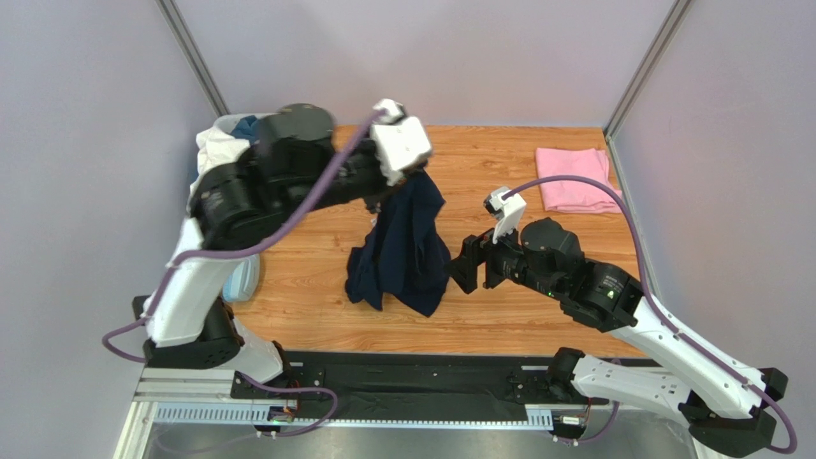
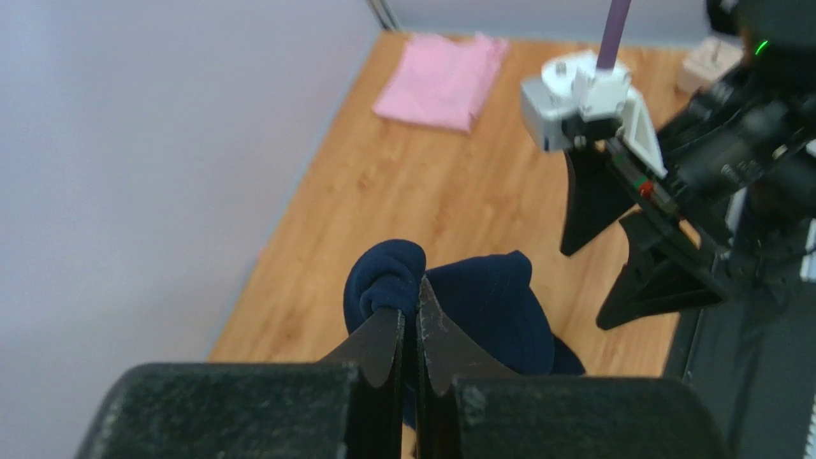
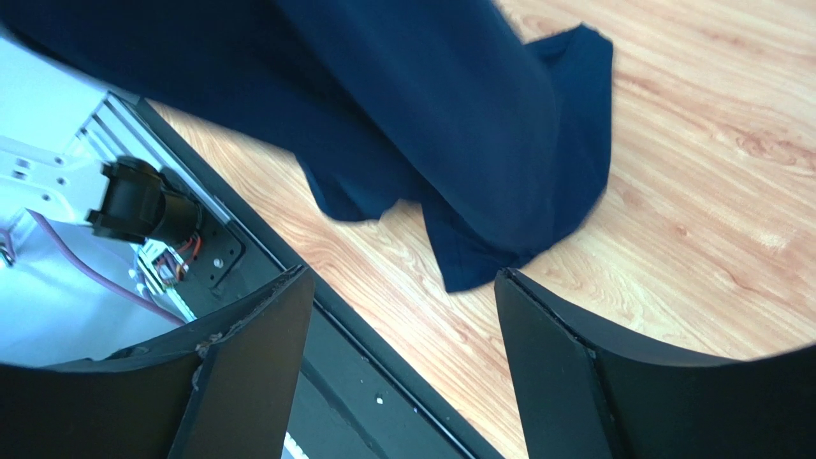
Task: Fold and stack the t-shirts
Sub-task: Move the tshirt to the center of the board
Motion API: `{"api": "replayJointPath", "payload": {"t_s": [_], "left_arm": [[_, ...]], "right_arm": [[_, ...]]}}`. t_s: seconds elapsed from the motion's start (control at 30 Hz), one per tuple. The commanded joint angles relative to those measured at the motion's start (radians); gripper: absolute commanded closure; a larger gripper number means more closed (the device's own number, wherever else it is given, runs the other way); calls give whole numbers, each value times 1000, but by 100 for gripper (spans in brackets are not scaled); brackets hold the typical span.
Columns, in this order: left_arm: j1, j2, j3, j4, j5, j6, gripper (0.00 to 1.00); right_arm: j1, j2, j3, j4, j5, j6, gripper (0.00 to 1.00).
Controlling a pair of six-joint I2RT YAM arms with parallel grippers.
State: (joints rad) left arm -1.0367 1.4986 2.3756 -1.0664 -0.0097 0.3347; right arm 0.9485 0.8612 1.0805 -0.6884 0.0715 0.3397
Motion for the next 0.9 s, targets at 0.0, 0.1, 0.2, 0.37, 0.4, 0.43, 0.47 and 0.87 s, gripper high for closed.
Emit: {"api": "replayJointPath", "payload": {"t_s": [0.0,0.1,0.2,0.37,0.4,0.43,0.47,0.87], "left_arm": [[-5,71,-148,-69,73,-88,100],[-5,60,-165,-12,71,-94,100],[-5,110,-14,-1,13,-45,100],[-14,187,264,35,-86,53,100],[-28,183,266,96,-122,85,100],[-64,174,255,135,-159,175,100],[-84,146,216,182,-232,219,100],[-217,46,123,472,-493,573,100]], "right_arm": [[3,-57,22,66,39,8,25],[3,-88,13,62,34,16,26],[3,-105,-10,67,4,21,27],[7,-106,-57,64,-56,24,29],[6,-105,-66,64,-56,27,29],[6,-108,-76,64,-52,28,29],[6,-108,-97,72,-47,33,29],[6,-102,-197,132,53,55,18]]}}
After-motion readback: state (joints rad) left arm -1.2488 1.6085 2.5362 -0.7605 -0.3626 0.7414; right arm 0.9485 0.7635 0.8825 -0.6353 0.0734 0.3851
